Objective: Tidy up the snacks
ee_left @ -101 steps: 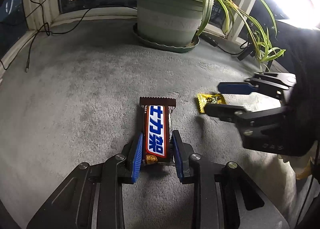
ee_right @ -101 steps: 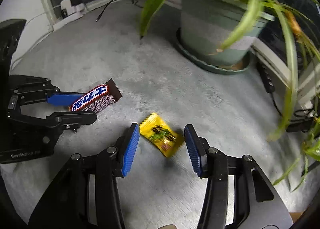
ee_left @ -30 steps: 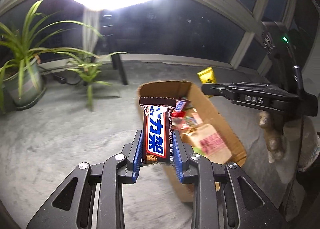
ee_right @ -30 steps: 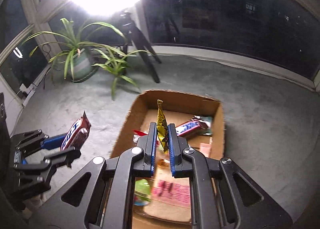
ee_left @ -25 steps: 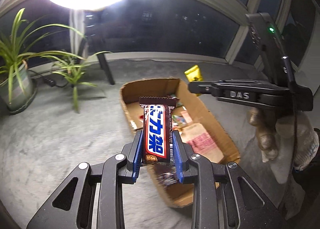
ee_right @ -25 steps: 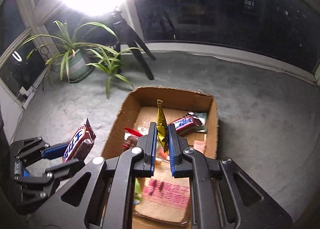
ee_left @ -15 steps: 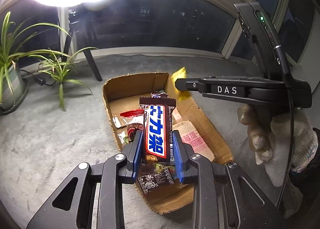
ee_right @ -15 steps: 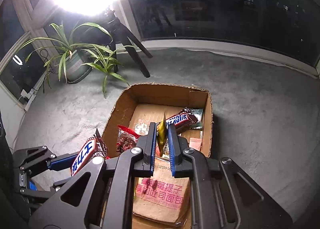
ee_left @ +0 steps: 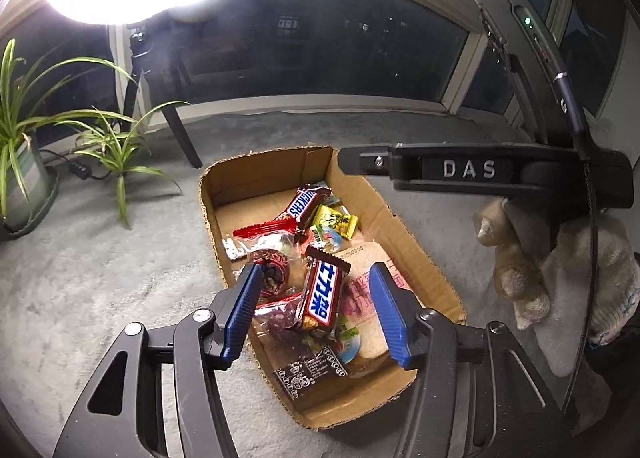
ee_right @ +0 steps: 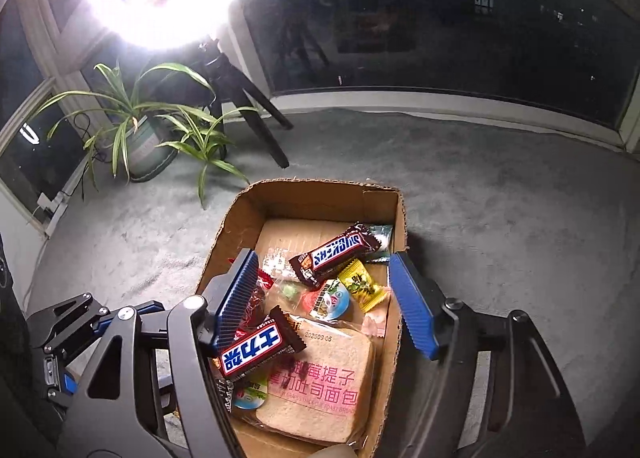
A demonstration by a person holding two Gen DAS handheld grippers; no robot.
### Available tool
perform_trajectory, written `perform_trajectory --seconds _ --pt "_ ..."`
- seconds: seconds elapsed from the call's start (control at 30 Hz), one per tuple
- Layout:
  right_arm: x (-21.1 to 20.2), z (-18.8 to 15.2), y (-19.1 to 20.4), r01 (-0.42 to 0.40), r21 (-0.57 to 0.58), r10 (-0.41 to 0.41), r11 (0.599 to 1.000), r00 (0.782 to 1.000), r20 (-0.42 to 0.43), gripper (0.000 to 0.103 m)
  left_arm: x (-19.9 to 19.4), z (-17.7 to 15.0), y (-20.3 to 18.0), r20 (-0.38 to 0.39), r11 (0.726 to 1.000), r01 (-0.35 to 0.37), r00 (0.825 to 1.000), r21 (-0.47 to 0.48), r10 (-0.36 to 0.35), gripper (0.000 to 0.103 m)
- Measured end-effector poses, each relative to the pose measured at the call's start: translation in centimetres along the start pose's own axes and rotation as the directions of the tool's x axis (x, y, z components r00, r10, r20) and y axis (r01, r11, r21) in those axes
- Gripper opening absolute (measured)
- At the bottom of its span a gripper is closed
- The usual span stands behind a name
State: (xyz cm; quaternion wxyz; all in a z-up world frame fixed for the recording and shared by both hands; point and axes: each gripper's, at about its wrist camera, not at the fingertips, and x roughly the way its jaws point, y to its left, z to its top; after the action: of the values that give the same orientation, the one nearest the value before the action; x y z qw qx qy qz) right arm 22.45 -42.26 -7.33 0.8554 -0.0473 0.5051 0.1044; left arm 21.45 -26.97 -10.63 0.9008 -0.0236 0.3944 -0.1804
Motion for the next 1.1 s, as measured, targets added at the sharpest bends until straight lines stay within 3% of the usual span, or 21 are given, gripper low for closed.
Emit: perform_trajectory --seconds 0.3,0.8,0.87,0.9,0.93,1.1 --pt "-2.8 -0.4 0.9 0.013 0.046 -0.015 0.999 0.999 0.05 0.071 -2.5 0.2 0.4 0.018 1.0 -0.003 1.0 0.023 0.003 0.058" --pt "-8.6 -2.7 6.6 0.083 0.068 -0.092 0.994 0.986 0.14 0.071 -8.3 -0.8 3.3 0.086 0.999 -0.024 0.996 0.035 0.021 0.064" --pt "-9.4 -3.3 7.8 0.101 0.076 -0.112 0.992 0.982 0.15 0.078 -9.3 -1.2 4.0 0.096 0.999 -0.031 0.995 0.039 0.028 0.064" --pt "-9.9 -3.7 8.3 0.108 0.084 -0.121 0.991 0.979 0.165 0.09 -9.6 -1.4 4.3 0.102 0.999 -0.036 0.994 0.039 0.032 0.064" --pt "-10.3 -3.9 8.7 0.114 0.09 -0.128 0.989 0.976 0.177 0.095 -10.3 -1.6 4.6 0.112 0.998 -0.043 0.993 0.038 0.039 0.064" --pt "-12.3 -5.4 11.8 0.175 0.082 -0.189 0.981 0.957 0.218 0.095 -13.2 -2.6 6.1 0.151 0.998 -0.061 0.987 0.032 0.055 0.072"
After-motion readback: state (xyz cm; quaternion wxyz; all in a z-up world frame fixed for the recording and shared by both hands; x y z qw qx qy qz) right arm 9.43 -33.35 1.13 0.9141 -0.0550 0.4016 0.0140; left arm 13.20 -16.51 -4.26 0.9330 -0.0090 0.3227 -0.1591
